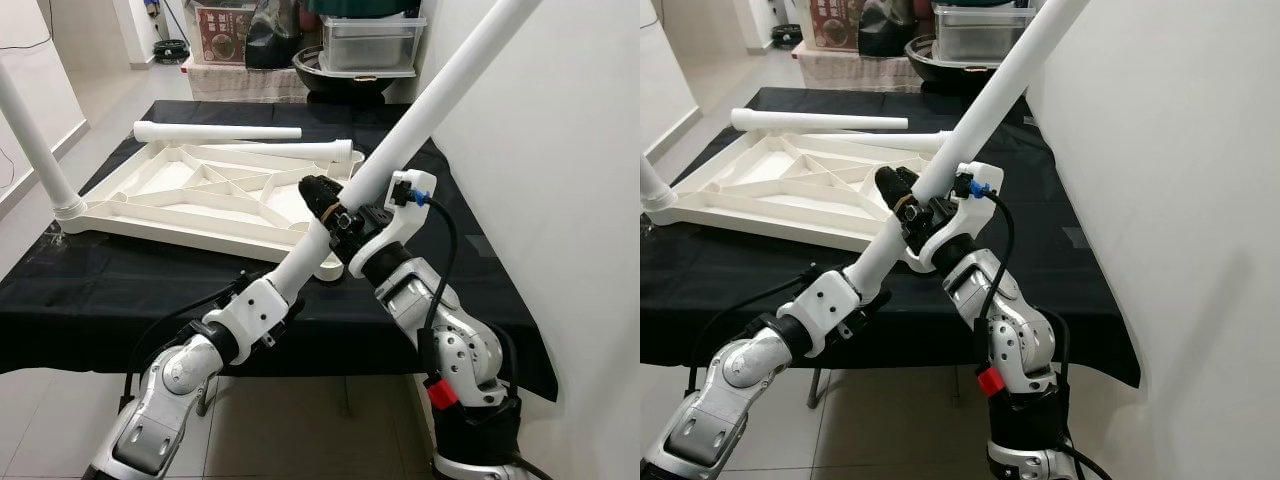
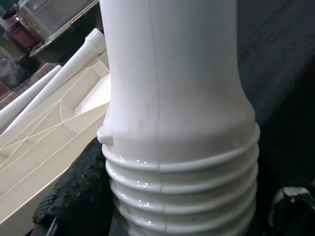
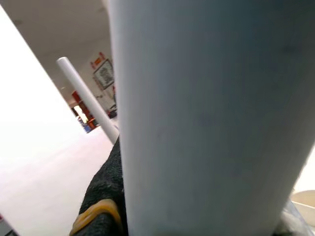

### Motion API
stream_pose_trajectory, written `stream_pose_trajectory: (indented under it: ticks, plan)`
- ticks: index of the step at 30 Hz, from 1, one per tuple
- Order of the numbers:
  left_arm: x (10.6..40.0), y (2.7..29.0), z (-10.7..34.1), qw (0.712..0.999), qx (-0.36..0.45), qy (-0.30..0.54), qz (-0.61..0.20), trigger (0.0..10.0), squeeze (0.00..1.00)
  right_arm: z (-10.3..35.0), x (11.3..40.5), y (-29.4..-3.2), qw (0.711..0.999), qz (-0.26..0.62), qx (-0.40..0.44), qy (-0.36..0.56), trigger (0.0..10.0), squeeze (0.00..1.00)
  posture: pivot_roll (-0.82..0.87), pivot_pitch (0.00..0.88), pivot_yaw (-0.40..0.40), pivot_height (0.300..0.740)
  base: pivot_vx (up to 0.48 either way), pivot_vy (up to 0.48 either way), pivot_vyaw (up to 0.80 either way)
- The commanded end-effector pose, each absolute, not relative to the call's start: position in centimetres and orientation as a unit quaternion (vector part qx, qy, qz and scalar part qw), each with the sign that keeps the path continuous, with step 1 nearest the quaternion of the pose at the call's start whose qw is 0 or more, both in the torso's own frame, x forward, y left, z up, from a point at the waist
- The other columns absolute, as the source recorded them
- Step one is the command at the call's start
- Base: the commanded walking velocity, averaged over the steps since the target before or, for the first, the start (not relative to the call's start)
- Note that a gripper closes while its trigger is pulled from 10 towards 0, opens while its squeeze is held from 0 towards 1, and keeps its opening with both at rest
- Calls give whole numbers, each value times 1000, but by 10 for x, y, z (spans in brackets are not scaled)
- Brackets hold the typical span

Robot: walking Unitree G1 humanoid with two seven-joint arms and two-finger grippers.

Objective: Building children table

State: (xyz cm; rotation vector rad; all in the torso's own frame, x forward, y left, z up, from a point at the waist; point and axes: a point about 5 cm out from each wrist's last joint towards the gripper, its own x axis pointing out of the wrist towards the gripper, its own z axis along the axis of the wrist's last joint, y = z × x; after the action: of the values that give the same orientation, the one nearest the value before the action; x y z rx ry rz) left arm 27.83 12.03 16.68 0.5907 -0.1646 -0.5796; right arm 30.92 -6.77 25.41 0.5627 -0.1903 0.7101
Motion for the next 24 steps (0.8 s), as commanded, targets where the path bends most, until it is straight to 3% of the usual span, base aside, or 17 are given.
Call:
stream_pose_trajectory:
  ticks: [1, 24]
  plan:
    - [274, 117, 171, 902, 289, -92, -307, 10000, 0, 250, 307, -62, 889, 365, 264, -87, 10000, 0, 69, 91, -27, 740, 0, 0, 0]
    - [268, 117, 165, 891, 279, -69, -352, 10000, 0, 251, 303, -58, 870, 407, 258, -99, 10000, 0, 68, 90, -24, 740, 0, 0, 0]
